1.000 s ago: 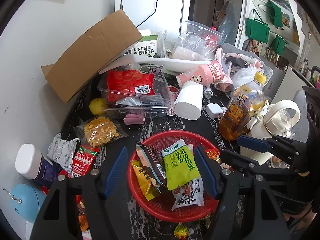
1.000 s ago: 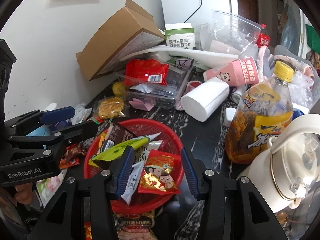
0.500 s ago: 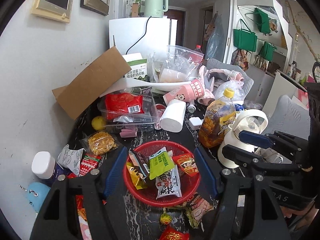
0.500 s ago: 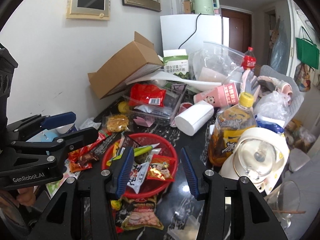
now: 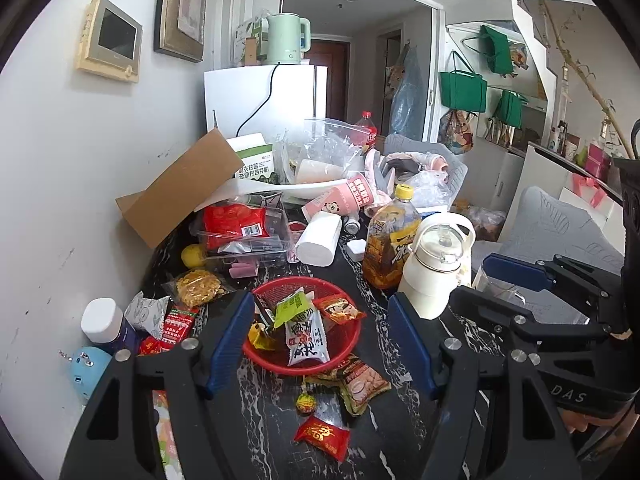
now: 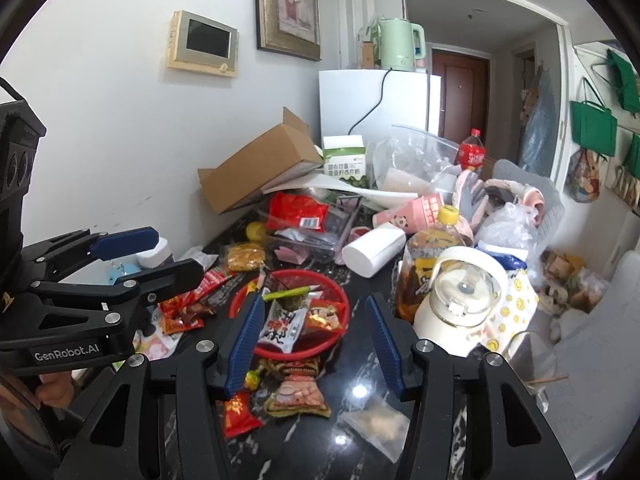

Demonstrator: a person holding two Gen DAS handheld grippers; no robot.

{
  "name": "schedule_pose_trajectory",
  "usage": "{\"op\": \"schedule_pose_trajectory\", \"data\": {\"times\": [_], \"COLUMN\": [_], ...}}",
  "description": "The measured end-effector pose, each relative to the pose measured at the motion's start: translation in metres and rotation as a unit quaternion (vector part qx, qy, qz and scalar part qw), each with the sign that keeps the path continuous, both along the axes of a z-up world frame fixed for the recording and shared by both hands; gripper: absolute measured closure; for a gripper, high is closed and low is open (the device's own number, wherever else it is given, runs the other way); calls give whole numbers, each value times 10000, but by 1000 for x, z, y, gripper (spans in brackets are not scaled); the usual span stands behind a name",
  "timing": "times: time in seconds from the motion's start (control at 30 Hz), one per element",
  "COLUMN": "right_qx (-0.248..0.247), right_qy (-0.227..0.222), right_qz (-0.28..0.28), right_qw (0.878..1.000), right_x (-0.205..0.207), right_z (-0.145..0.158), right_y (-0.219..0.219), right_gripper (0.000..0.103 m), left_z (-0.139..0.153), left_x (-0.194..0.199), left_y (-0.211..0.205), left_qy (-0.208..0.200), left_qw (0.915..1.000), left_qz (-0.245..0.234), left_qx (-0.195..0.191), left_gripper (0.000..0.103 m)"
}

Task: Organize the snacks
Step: 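Withdraw both open tools from the red basket over the table, then grasp the red snack packet with the left tool while the right tool grasps the clear plastic bag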

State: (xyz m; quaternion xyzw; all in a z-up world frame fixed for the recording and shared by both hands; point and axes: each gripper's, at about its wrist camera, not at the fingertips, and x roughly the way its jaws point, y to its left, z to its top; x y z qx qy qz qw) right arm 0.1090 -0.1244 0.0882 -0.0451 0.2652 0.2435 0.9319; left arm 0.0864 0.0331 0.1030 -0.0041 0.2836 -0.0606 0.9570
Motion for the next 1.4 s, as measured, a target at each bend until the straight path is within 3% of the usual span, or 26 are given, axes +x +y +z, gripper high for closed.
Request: {"op": "schedule_pose_trajectory", "data": {"times": [0.43,0.63,0.7,0.9,1.4], "right_qx": [74,85,80,35,163], "right_qy": [-78,32,73,237,868], "right_qz": [-236,-362,-432,-564,-719], "right_qw": [9997,9993,9990,9981,9935], "right_x": [-55,-70,-72,-73,-49], "right_z": [-7,-22,-27,-46,-109], "right_y": [-20,-28,-29,-33,-37], "right_gripper": [47,34,27,19,18], "left_z": [-16,-34,-41,-60,-131], "left_x": [-47,-55,-56,-54,-30], "left_y": [-12,-17,-17,-16,-6], "left_qy": [77,282,365,556,1181], "left_qw": [9998,9991,9988,9977,9923], "left_qz": [-204,-307,-324,-375,-171], "left_qx": [3,-15,-36,-38,-341], "left_gripper": [35,35,35,35,35]}}
